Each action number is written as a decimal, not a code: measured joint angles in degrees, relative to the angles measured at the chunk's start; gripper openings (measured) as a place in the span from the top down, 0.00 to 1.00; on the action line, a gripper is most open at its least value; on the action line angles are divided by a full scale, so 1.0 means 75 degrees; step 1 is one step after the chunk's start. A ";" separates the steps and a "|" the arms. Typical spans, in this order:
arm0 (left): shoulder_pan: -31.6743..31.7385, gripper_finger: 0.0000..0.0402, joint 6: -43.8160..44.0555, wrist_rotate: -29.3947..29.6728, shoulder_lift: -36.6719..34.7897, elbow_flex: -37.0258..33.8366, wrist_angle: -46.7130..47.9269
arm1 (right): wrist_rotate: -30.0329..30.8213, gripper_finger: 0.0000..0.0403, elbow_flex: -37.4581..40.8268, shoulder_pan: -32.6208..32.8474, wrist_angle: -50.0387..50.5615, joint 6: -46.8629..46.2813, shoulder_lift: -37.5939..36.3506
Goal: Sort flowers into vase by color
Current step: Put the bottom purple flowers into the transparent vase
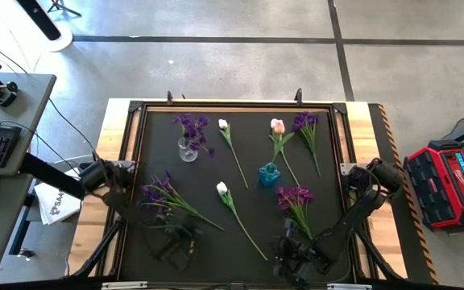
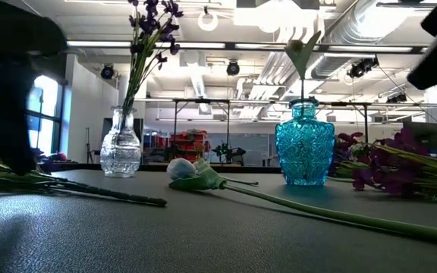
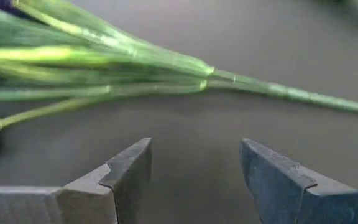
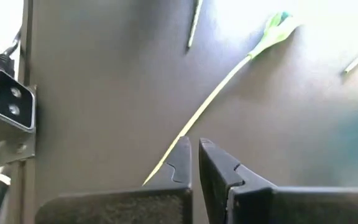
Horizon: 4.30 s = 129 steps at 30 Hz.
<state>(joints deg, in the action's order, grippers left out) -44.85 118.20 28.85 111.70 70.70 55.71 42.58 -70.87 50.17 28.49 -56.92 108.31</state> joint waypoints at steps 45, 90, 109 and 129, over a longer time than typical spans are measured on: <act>0.2347 0.43 0.0925 -0.2323 -0.0003 0.0407 0.1367 | 0.2458 1.00 0.0076 0.1090 0.1089 0.0528 -0.0006; 0.1965 0.73 0.0551 -0.3043 -0.0009 0.0436 -0.0281 | 0.2413 1.00 0.0076 0.1268 0.0967 0.0390 -0.0006; 0.0386 0.77 0.2129 -0.4110 -0.0029 0.0492 0.0815 | 0.2435 1.00 0.0076 0.1259 0.0967 0.0393 -0.0006; 0.0166 0.49 0.2077 -0.4175 -0.0029 0.0330 0.0438 | 0.2429 1.00 0.0076 0.1259 0.0941 0.0393 -0.0006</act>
<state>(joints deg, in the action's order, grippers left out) -43.60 133.78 -2.46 111.48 73.18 59.00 60.80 -70.30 59.61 35.55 -53.98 108.27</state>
